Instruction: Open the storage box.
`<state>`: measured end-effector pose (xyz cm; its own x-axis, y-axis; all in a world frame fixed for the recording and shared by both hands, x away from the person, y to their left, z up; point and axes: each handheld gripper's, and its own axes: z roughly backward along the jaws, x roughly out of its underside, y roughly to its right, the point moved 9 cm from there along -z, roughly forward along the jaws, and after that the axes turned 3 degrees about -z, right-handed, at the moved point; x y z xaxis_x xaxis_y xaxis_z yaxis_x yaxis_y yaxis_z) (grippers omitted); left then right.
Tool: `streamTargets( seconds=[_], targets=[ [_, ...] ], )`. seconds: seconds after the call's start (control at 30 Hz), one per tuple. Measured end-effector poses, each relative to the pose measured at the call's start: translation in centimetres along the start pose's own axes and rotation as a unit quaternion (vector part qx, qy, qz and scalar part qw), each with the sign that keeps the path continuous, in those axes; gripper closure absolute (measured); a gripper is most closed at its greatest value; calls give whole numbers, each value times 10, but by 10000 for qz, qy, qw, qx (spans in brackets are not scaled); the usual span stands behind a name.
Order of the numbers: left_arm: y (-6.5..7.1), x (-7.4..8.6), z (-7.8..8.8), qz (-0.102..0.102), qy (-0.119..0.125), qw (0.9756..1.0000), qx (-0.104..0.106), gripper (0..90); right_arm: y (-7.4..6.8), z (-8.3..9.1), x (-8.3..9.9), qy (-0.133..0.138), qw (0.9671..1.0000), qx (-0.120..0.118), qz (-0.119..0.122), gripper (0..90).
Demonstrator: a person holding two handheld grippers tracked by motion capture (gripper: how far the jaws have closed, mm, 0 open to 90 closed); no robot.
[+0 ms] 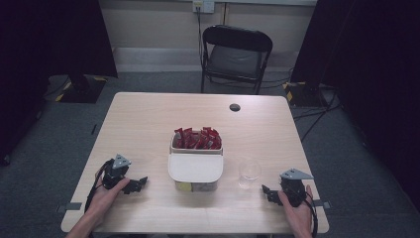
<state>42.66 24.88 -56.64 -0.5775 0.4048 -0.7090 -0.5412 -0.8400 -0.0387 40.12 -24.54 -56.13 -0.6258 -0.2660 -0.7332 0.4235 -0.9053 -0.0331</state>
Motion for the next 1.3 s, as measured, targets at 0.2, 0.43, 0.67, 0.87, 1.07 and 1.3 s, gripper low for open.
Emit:
streamTargets(
  seconds=[0.2, 0.43, 0.67, 0.87, 1.07, 1.3],
  targets=[
    [1, -1, -1, 25, -5, 10000, -45, 0, 0, 0, 0, -5, 10000, 28, 1, 129],
    [2, -1, 1, 84, 50, 9999, -77, 30, 1, 0, 0, -1, 10000, 33, 14, 128],
    [6, -5, 5, 91, 196, 9997, 84, 159, 0, 0, 0, -6, 10000, 32, 4, 128],
    [20, -8, 7, -15, 164, 9993, 349, 159, 1, 0, 0, 0, 10000, 34, 12, 128],
    [26, -12, 11, 21, 229, 9985, 501, 160, 0, 0, 0, -9, 10000, 29, 4, 128],
    [37, -18, 11, -123, 212, 9975, 668, 167, 0, 0, 0, -6, 10000, 34, 3, 128]
  ],
)
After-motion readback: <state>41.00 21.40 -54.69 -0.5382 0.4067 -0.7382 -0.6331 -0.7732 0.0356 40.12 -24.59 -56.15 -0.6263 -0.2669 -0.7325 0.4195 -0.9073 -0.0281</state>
